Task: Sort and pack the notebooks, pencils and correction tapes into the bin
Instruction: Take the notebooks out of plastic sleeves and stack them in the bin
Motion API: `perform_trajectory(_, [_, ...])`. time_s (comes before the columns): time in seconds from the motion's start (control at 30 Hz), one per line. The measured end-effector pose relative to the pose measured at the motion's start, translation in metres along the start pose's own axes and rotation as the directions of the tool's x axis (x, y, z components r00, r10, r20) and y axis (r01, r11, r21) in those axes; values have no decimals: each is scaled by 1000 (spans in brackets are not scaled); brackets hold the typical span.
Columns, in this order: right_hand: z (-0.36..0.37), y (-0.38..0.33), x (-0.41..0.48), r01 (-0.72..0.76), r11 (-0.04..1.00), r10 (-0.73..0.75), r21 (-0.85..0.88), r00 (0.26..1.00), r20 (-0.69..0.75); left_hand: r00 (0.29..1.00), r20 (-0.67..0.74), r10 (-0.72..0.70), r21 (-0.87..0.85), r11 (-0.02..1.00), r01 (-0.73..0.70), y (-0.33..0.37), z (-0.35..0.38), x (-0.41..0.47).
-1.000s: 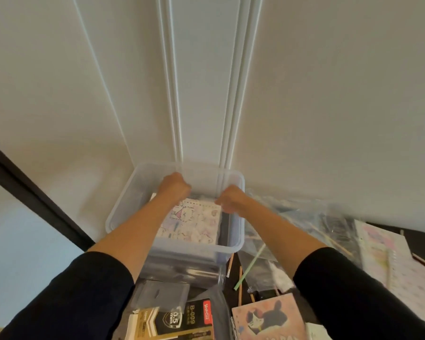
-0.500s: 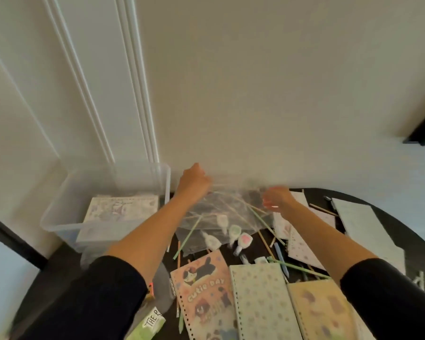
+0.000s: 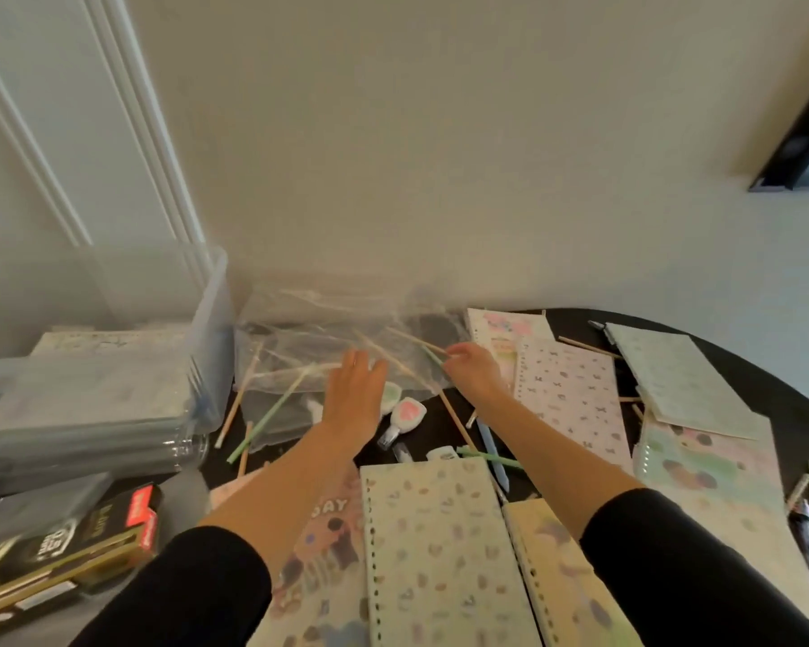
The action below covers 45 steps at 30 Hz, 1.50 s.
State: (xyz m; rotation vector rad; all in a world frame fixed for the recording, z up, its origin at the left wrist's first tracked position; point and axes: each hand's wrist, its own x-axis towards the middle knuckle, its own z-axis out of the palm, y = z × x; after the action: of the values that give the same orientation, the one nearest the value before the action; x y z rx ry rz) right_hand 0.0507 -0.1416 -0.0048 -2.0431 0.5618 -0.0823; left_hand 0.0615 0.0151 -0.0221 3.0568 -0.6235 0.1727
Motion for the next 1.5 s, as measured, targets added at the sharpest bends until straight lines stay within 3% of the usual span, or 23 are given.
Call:
perform_trajectory(0.23, [16,9,23,44,999,-46,15,988,148,982,-190,-26,-12,1000,25,17,32,10])
perform_trajectory(0.4, [14,4,13,40,992,-64,121,977,202,942,-323,-95,-3,995,99,26,35,-7])
perform_trajectory(0.57, [-16,2,-20,-48,898,-76,438,962,262,877,-434,-205,-168,975,144,37,14,-27])
perform_trajectory(0.77, [-56,22,-60,-174,801,-23,572,947,320,836,-536,-119,-331,940,-79,54,-6,-56])
perform_trajectory(0.9, [-73,33,-84,-295,726,47,621,922,384,793,-595,-130,-520,815,-256,56,-18,-80])
perform_trajectory(1.0, [-79,39,-96,-345,688,104,638,917,384,830,-532,-169,-639,723,-262,51,-28,-95])
perform_trajectory(1.1, [-75,46,-109,-353,669,95,654,914,395,923,-309,-230,-754,651,-90,44,-33,-108])
perform_trajectory(1.17, [-70,50,-118,-352,652,80,671,913,401,927,-234,-293,-745,666,23,43,-33,-113])
perform_trajectory(1.23, [-65,49,-126,-365,617,53,697,903,426,917,-242,-317,-721,691,49,46,-36,-118])
perform_trajectory(1.3, [-62,47,-135,-371,597,26,711,895,445,959,-208,-192,-653,757,10,53,-41,-123])
perform_trajectory(1.4, [-58,43,-146,-387,545,-9,743,884,468,991,-134,-9,-299,954,-32,60,-42,-127])
perform_trajectory(1.5, [-58,37,-152,-433,484,-43,761,856,515,992,-126,19,-142,989,-37,57,-39,-128])
